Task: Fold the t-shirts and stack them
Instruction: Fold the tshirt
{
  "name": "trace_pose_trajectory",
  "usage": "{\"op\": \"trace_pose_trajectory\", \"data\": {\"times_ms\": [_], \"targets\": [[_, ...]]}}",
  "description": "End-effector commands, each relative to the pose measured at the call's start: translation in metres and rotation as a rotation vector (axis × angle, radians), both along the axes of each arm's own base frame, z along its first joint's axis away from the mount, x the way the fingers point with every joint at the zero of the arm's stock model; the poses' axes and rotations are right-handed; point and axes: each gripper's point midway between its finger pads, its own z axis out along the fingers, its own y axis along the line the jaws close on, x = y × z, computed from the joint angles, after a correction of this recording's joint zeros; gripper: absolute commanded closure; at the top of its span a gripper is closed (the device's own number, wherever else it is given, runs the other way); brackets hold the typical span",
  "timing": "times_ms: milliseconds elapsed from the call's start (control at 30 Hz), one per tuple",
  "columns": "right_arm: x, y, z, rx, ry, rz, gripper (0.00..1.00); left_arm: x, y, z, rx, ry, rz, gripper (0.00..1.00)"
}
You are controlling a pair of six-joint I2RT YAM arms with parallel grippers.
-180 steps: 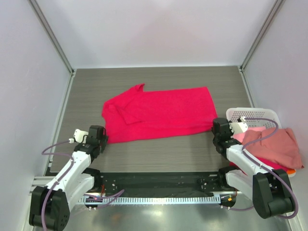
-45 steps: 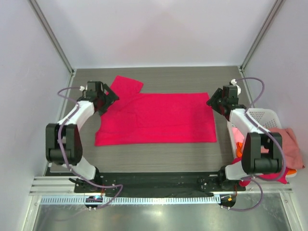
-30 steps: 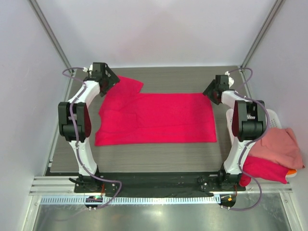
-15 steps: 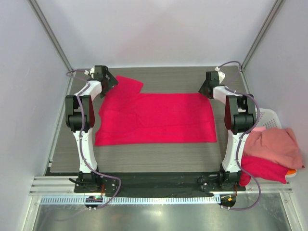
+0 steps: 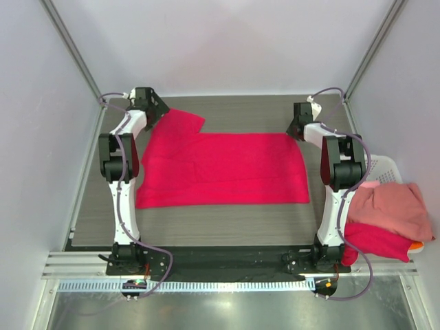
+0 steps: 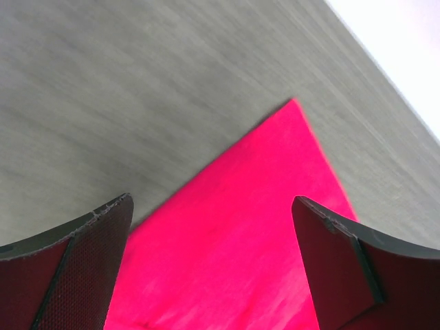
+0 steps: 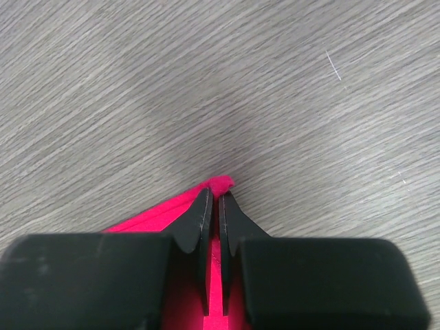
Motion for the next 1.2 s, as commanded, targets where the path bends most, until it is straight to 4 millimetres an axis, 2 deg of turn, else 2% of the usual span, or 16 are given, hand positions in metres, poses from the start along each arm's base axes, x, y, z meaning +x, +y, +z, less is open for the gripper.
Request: {"op": "trace_pose_trajectory", "data": {"times_ms": [0, 67, 133, 333, 367, 567, 633, 667, 700, 733, 800, 833, 933, 967, 1033, 1167], "targets": [[-0.005, -0.009, -0.001, -0.028, 0.011, -0.033, 0.94, -0.003, -0.004, -0.025, -0.040, 0.071, -0.014, 0.02], [-0.005, -0.010, -0.001, -0.027, 0.012, -0.033, 0.95, 0.001, -0.004, -0.031, -0.036, 0.074, -0.013, 0.02], [-0.006, -0.010, -0.002, -0.020, 0.014, -0.032, 0.95, 0.006, -0.004, -0.027, -0.039, 0.071, -0.020, 0.03], [-0.006, -0.013, -0.004, -0.001, 0.017, -0.038, 0.96, 0.012, -0.025, -0.039, -0.129, 0.115, -0.091, 0.18], [-0.006, -0.013, -0.004, 0.006, 0.015, -0.037, 0.96, 0.012, -0.029, -0.040, -0.146, 0.120, -0.108, 0.25], [-0.007, -0.014, -0.003, 0.020, 0.015, -0.036, 0.96, 0.014, -0.038, -0.050, -0.189, 0.134, -0.133, 0.49], [-0.008, -0.015, -0.005, 0.027, 0.019, -0.036, 0.96, 0.016, -0.039, -0.056, -0.199, 0.139, -0.131, 0.54], [-0.008, -0.015, -0.005, 0.029, 0.019, -0.038, 0.96, 0.016, -0.040, -0.060, -0.207, 0.142, -0.132, 0.60], [-0.008, -0.015, -0.004, 0.031, 0.018, -0.035, 0.97, 0.020, -0.043, -0.055, -0.231, 0.130, -0.134, 0.62], [-0.007, -0.018, -0.003, 0.033, 0.015, -0.040, 0.97, 0.019, -0.046, -0.065, -0.245, 0.147, -0.128, 0.62], [-0.009, -0.018, -0.001, 0.032, 0.016, -0.035, 0.97, 0.024, -0.051, -0.062, -0.278, 0.136, -0.131, 0.63], [-0.009, -0.017, 0.001, 0.038, 0.014, -0.032, 0.97, 0.023, -0.052, -0.070, -0.291, 0.148, -0.130, 0.65], [-0.010, -0.017, 0.003, 0.041, 0.010, -0.028, 0.98, 0.024, -0.055, -0.072, -0.302, 0.149, -0.140, 0.76], [-0.010, -0.016, 0.004, 0.041, 0.009, -0.026, 0.98, 0.024, -0.055, -0.070, -0.302, 0.148, -0.143, 0.87], [-0.009, -0.014, 0.006, 0.050, 0.004, -0.022, 0.98, 0.022, -0.052, -0.070, -0.290, 0.150, -0.139, 1.00], [-0.005, -0.013, 0.009, 0.058, -0.001, -0.021, 0.99, 0.024, -0.048, -0.045, -0.251, 0.105, -0.143, 1.00]]}}
